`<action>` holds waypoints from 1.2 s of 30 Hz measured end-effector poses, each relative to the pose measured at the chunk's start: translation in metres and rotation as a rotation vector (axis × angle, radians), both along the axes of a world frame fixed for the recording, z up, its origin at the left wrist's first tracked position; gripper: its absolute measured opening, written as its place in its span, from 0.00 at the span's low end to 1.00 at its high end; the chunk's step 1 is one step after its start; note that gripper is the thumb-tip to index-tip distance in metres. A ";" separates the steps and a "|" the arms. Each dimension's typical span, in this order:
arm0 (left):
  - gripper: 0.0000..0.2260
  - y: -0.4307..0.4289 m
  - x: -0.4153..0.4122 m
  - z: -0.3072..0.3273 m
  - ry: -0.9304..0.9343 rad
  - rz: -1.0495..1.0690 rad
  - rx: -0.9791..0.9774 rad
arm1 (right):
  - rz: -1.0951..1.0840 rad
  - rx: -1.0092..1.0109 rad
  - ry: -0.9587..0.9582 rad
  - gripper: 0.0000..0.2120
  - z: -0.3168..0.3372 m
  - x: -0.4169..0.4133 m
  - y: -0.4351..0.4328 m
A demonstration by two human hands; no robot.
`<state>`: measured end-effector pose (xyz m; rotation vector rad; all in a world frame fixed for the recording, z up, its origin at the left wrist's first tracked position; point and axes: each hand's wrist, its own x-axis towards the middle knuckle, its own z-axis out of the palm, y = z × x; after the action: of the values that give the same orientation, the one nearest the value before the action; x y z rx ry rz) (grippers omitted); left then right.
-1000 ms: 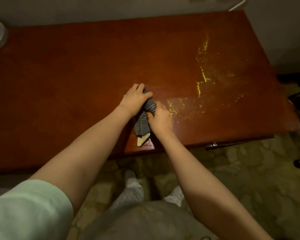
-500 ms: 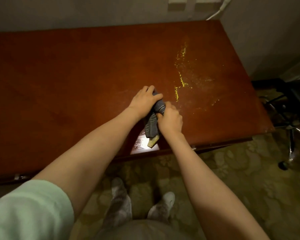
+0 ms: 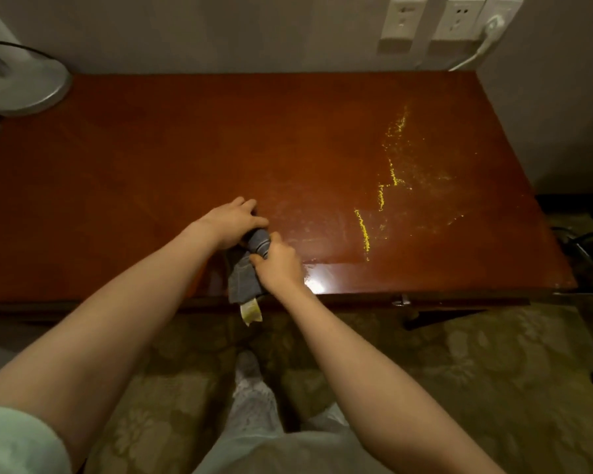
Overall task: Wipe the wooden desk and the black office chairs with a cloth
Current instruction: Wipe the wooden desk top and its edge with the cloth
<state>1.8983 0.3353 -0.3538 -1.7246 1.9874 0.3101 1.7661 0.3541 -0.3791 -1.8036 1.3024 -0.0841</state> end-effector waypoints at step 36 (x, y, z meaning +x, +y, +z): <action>0.18 -0.075 -0.131 0.020 0.015 -0.030 -0.312 | -0.169 -0.156 -0.056 0.16 0.012 -0.131 -0.079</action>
<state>1.7672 0.2600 -0.3334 -1.8780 2.1614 0.0006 1.6353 0.2747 -0.3672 -1.8030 1.4398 -0.3350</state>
